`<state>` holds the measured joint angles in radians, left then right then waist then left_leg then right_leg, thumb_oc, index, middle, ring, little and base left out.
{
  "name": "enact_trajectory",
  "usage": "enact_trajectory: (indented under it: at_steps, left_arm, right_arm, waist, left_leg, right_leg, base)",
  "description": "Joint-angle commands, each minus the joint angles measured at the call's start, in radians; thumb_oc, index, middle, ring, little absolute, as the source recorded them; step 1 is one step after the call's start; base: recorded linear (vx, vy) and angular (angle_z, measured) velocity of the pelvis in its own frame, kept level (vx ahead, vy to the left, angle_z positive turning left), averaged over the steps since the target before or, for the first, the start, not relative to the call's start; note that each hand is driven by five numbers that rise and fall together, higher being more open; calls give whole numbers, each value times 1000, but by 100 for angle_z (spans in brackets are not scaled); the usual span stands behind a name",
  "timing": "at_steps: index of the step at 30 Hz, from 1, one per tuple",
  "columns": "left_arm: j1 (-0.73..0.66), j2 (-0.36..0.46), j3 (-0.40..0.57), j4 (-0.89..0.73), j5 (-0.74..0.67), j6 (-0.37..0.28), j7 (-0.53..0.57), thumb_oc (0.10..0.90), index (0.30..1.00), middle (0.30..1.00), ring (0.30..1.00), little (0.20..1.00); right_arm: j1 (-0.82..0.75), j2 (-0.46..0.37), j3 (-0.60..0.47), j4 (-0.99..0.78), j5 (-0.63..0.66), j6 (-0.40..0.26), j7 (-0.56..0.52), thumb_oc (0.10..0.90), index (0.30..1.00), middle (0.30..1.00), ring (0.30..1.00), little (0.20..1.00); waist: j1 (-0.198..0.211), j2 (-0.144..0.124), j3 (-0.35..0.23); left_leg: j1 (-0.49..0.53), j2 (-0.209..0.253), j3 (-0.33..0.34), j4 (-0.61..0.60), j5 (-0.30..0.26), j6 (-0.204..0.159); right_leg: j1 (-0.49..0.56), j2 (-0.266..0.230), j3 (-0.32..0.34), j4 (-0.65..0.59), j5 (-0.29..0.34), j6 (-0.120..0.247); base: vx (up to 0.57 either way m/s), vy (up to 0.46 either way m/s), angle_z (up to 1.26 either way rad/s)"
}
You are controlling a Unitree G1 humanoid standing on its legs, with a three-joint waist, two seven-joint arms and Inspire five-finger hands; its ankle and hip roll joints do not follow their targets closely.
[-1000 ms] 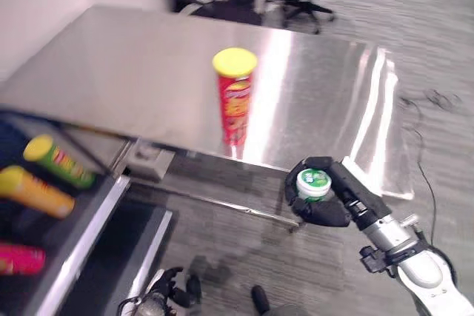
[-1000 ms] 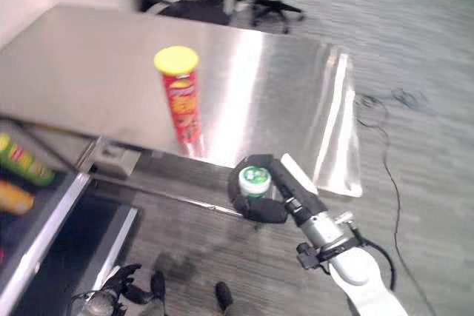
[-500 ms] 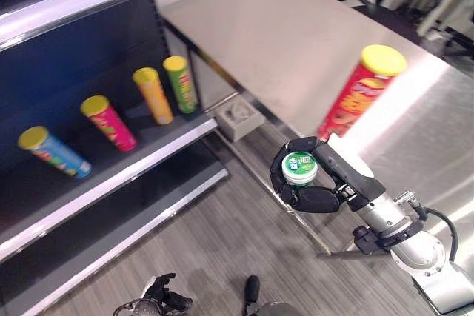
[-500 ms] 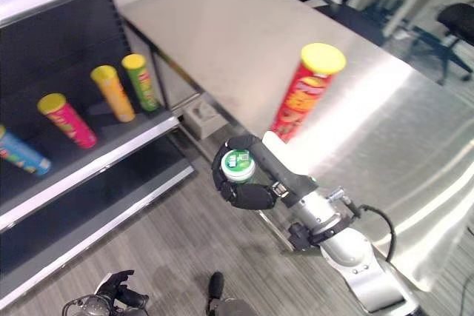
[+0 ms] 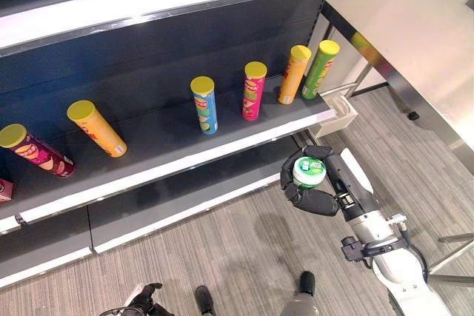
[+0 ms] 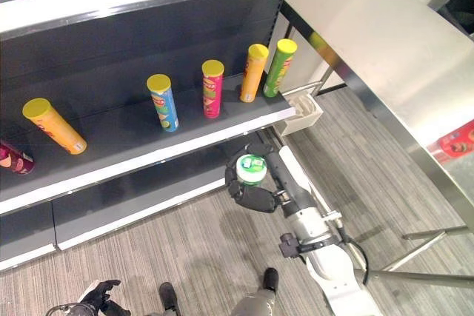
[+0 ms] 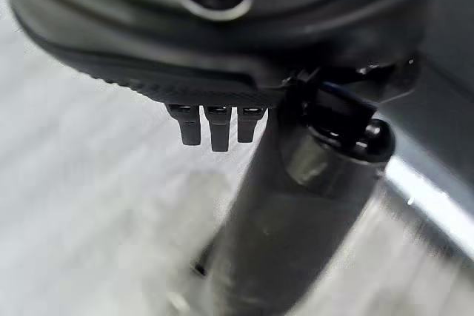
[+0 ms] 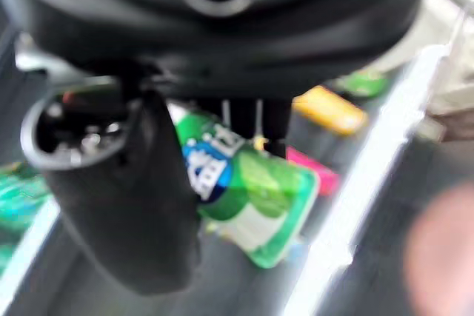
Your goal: Put the goods on the table back onto the shelves and tidy them up.
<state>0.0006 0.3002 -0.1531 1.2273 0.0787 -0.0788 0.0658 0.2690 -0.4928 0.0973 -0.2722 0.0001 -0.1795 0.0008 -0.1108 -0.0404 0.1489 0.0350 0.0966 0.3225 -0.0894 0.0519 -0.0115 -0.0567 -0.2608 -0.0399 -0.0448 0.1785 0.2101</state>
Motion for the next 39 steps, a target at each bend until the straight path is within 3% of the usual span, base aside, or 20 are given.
enact_trajectory:
  at_steps: [1,12,15,17,18,19,20,22,23,24,26,27,28,29,30,33,37,38,39]
  left_arm:
    - [55,-68,10,26,-32,-36,-47,800,900,900,900,900]
    - [84,-75,2,7,-28,-24,-52,800,900,900,900,900]
    - [78,-79,16,5,-64,-18,-41,800,900,900,900,900]
    - [72,-77,26,-9,-87,-9,-32,800,900,900,900,900]
    - [72,-76,26,-10,-87,-9,-32,800,900,900,900,900]
    - [71,-79,35,-35,-131,-3,-24,800,900,900,900,900]
    - [66,-83,30,-42,-148,-5,-21,800,900,900,900,900]
    - [67,-85,34,-53,-172,-7,-18,800,900,900,900,900]
    - [74,-85,38,-53,-178,-6,-13,800,900,900,900,900]
    - [89,-88,46,-53,-181,-7,0,800,900,900,900,900]
    - [113,-99,54,-39,-176,-10,4,800,900,900,900,900]
    - [126,-108,63,-19,-176,-8,-8,800,900,900,900,900]
    - [134,-117,70,-1,-176,-5,-9,800,900,900,900,900]
    - [134,-117,70,-1,-176,-5,-9,800,900,900,900,900]
    - [128,-126,70,-7,-176,-9,-5,800,900,900,900,900]
    - [108,-119,51,-32,-148,-18,13,800,900,900,900,900]
    - [91,-104,24,-59,-112,-26,31,800,900,900,900,900]
    - [18,-99,40,-31,-130,1,29,800,900,900,900,900]
    - [16,-80,28,-37,-133,-15,46,800,900,900,900,900]
  right_arm:
    - [186,42,-89,-2,0,-36,-38,400,300,300,300,300]
    - [233,74,-109,52,-29,19,-65,400,300,300,300,300]
    - [233,88,-122,43,-52,24,-85,400,300,300,300,300]
    - [242,91,-136,36,-59,45,-92,400,300,300,300,300]
    - [242,91,-137,36,-59,46,-92,400,300,300,300,300]
    - [243,85,-159,27,-104,74,-136,400,300,300,300,300]
    - [239,85,-161,23,-122,80,-155,400,300,300,300,300]
    - [227,88,-168,12,-179,85,-187,400,300,300,300,300]
    - [216,85,-162,12,-189,88,-198,400,300,300,300,300]
    - [212,77,-174,-5,-204,87,-217,400,300,300,300,300]
    - [209,67,-191,-21,-221,82,-225,400,300,300,300,300]
    - [221,75,-198,-22,-225,73,-227,400,300,300,300,300]
    - [226,77,-201,-32,-227,69,-232,400,300,300,300,300]
    - [226,77,-202,-32,-227,69,-232,400,300,300,300,300]
    - [231,73,-207,-38,-250,74,-233,400,300,300,300,300]
    - [205,51,-198,-51,-273,69,-230,400,300,300,300,300]
    - [185,30,-198,-58,-301,62,-231,400,300,300,300,300]
    - [184,35,-189,-52,-293,62,-222,400,300,300,300,300]
    - [186,34,-190,-58,-306,68,-240,400,300,300,300,300]
  waist:
    - [-58,-45,-113]
    - [-50,-45,-118]
    - [-46,-54,-89]
    - [-33,-71,-50]
    - [-34,-69,-52]
    - [-5,-72,-3]
    - [-2,-73,5]
    - [3,-70,3]
    - [7,-64,1]
    - [21,-42,7]
    - [35,-20,8]
    - [33,-2,-5]
    - [33,18,-18]
    - [34,19,-19]
    - [22,42,-37]
    - [6,53,-50]
    - [-1,49,-56]
    - [-22,55,-64]
    - [-28,58,-68]
  left_leg:
    - [27,-46,-11,5,-92,-22]
    - [43,-47,-23,35,-114,-19]
    - [-6,-36,-29,174,-160,-21]
    - [-91,-17,-39,323,-169,-39]
    - [-99,-14,-41,334,-174,-40]
    - [-231,24,-95,554,-96,-83]
    - [-256,31,-104,556,-94,-81]
    - [-268,58,-95,456,-113,-63]
    - [-269,69,-98,402,-85,-62]
    - [-303,96,-116,239,7,-79]
    - [-336,122,-133,134,56,-93]
    - [-305,129,-114,73,67,-100]
    - [-285,132,-107,53,103,-110]
    - [-285,133,-106,52,104,-110]
    - [-270,114,-88,56,122,-115]
    - [-234,78,-45,53,107,-104]
    - [-225,30,-16,63,73,-79]
    - [-221,27,2,62,69,-75]
    - [-218,12,9,64,57,-64]
  right_leg:
    - [35,224,11,11,-149,-65]
    - [52,226,9,20,-170,-73]
    - [53,225,11,50,-192,-87]
    - [53,216,3,67,-202,-108]
    - [50,218,1,68,-202,-108]
    - [56,226,-14,80,-214,-144]
    - [63,221,-23,77,-218,-145]
    - [76,201,-36,72,-230,-130]
    - [77,195,-38,73,-234,-127]
    - [86,186,-42,75,-261,-123]
    - [104,173,-44,70,-282,-113]
    - [123,173,-44,67,-300,-103]
    - [132,173,-31,60,-296,-96]
    - [131,173,-31,60,-295,-96]
    - [149,143,-23,50,-295,-87]
    - [135,99,8,56,-284,-71]
    - [118,49,36,66,-267,-48]
    - [102,44,56,78,-251,-40]
    - [96,30,65,89,-243,-35]
  base:
    - [23,30,5]
    - [6,3,-12]
    - [-30,-46,4]
    - [-88,-62,13]
    - [-116,-105,53]
    - [-55,-69,48]
    - [-16,-40,46]
    - [140,99,14]
    - [237,226,-6]
    - [250,249,-15]
    - [261,225,8]
    - [303,203,0]
    - [237,147,-15]
    - [338,255,6]
    - [328,279,26]
    - [289,276,-13]
    - [198,177,-44]
    - [200,204,-35]
    - [202,211,-31]
